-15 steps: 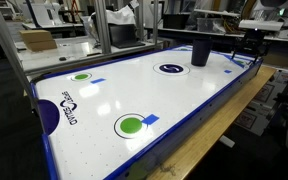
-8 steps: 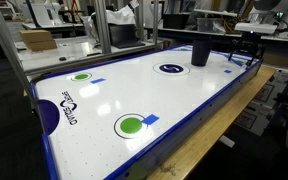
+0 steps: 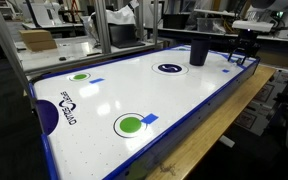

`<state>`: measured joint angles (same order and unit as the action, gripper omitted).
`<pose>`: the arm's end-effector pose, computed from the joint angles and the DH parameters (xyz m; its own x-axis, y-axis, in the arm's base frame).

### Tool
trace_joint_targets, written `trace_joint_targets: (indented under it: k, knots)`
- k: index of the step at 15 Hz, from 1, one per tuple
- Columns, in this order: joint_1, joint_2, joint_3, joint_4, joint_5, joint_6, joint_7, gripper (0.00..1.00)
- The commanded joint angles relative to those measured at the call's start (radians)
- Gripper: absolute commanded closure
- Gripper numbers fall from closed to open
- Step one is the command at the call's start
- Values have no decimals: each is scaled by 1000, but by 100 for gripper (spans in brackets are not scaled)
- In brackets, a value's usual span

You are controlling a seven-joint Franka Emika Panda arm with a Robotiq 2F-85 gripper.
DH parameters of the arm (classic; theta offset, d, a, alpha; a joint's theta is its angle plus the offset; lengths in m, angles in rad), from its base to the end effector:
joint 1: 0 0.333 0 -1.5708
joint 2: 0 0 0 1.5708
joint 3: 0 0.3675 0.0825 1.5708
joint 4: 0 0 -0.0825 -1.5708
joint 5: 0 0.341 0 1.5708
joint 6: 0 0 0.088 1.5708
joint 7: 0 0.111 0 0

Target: Put the marker in the cup

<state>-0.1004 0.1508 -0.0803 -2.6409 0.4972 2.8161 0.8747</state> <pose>0.4055 -0.0975 0.2815 0.0518 -0.9910 -0.1233 -0.9950 -0.0406 -0.0912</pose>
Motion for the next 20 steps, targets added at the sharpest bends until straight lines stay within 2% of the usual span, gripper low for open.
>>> trace_joint_targets:
  k: [1,5,6,10,12,16,18,20]
  knots:
    - [5,6,-3,21,11,6,-8,69]
    - [11,-5,-5,14,-1,-1,5,97]
    - [15,-6,-6,13,-7,-1,13,99]
    - [34,-32,-14,7,-46,-44,66,95]
    - [53,-65,-33,-3,-117,-88,159,95]
    - [62,-163,-61,-8,-368,-177,458,95]
    - [41,-227,-43,0,-480,-233,600,95]
    - [23,-291,-10,13,-543,-299,704,95]
